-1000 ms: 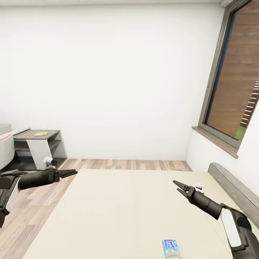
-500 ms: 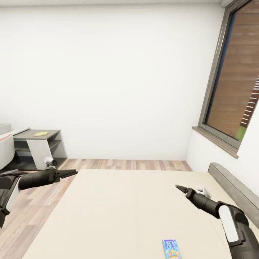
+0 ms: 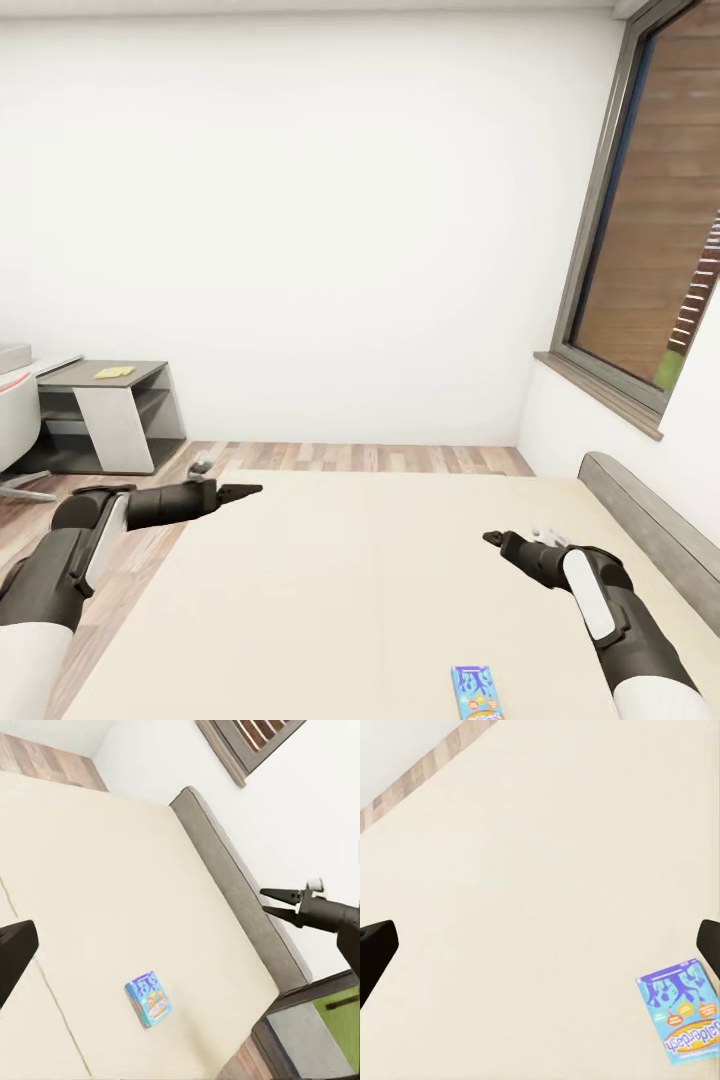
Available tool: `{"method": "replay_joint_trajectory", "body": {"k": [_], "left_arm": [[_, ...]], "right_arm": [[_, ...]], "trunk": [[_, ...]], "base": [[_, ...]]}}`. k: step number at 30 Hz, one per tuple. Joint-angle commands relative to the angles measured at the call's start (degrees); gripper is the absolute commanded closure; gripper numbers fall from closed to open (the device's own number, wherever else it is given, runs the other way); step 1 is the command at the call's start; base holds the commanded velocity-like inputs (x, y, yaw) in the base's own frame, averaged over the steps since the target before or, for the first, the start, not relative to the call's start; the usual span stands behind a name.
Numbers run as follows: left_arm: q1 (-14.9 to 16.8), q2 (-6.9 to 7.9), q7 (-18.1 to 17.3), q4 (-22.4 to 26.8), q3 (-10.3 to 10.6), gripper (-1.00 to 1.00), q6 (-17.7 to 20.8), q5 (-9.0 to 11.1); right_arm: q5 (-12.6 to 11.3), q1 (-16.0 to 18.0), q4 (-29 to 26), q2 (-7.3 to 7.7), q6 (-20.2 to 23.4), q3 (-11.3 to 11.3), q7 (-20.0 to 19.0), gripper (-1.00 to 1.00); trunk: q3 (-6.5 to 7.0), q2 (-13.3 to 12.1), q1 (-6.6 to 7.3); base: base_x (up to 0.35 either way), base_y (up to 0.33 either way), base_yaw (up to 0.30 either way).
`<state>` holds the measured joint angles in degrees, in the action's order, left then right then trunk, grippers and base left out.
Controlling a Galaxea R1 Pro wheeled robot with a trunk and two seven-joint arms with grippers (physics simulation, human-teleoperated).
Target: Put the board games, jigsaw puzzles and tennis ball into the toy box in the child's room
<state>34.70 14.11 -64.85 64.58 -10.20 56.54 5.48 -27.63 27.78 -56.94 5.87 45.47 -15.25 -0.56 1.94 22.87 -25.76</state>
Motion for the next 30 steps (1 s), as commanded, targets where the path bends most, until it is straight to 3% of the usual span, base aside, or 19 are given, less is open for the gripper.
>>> {"method": "replay_joint_trajectory", "body": {"k": [1, 7, 9, 12, 13, 15, 17, 19, 21, 30], "left_arm": [[0.0, -0.10, 0.8, 0.0, 0.0, -1.00, 0.4, 0.2], [0.0, -0.62, 5.0, 0.0, 0.2, -1.00, 0.4, -0.1], [0.0, -1.08, 5.5, 0.0, 0.3, -1.00, 0.5, 0.0], [0.0, -2.17, 5.2, 0.3, 0.3, -1.00, 0.4, 0.2], [0.0, -2.45, 4.4, 0.9, 0.4, -1.00, 0.6, 0.4], [-0.1, -2.74, 0.7, 2.7, 0.5, -1.00, 1.2, 0.8], [-1.0, -2.87, -7.2, 4.6, 1.2, -1.00, 2.0, 1.3], [-1.6, -2.80, -15.0, 5.7, 3.3, -1.00, 2.6, 1.4], [-1.9, -2.66, -19.3, 6.2, 4.6, -1.00, 3.1, 1.6], [-2.6, -3.00, -22.5, 6.8, 6.2, -1.00, 2.8, 1.6]], "right_arm": [[0.0, 0.0, 0.0, 0.01, 0.3, -0.1, 0.0, -1.00], [0.2, 0.1, 0.3, -0.37, 0.1, 0.3, 0.9, -1.00], [0.4, 0.2, 0.3, -0.58, 0.0, 0.3, 3.0, -1.00], [1.2, 0.9, 0.4, -1.02, 0.1, 0.7, 11.3, -1.00], [1.4, 1.5, 0.6, -1.35, 0.3, 1.3, 16.2, -1.00], [1.5, 2.3, 1.0, -1.88, 0.6, 2.7, 24.4, -1.00], [1.4, 2.9, 1.1, -2.80, 0.9, 4.1, 29.5, -1.00], [1.3, 3.5, 0.9, -3.85, 2.0, 4.8, 31.6, -1.00], [1.3, 3.8, 0.8, -4.44, 3.6, 5.0, 32.3, -1.00], [1.2, 4.0, 1.1, -5.71, 5.0, 5.3, 32.4, -1.00]], "trunk": [[-0.03, 0.0, -0.02], [-0.03, 0.0, -0.02], [-0.03, 0.0, -0.02], [-0.03, 0.0, -0.02], [-0.03, 0.0, -0.02], [-0.03, 0.0, -0.02], [-0.03, 0.0, -0.02], [-0.03, 0.0, -0.02], [-0.03, 0.0, -0.02], [-0.45, 0.0, -0.02]], "base": [[0.000, 0.000, 0.000], [0.000, 0.000, 0.000], [0.000, 0.000, 0.000], [0.000, 0.000, 0.000], [0.000, 0.000, 0.000], [0.000, 0.000, 0.000], [0.000, 0.000, 0.000], [0.000, 0.000, 0.000], [0.000, 0.000, 0.000], [0.000, 0.000, 0.000]]}}
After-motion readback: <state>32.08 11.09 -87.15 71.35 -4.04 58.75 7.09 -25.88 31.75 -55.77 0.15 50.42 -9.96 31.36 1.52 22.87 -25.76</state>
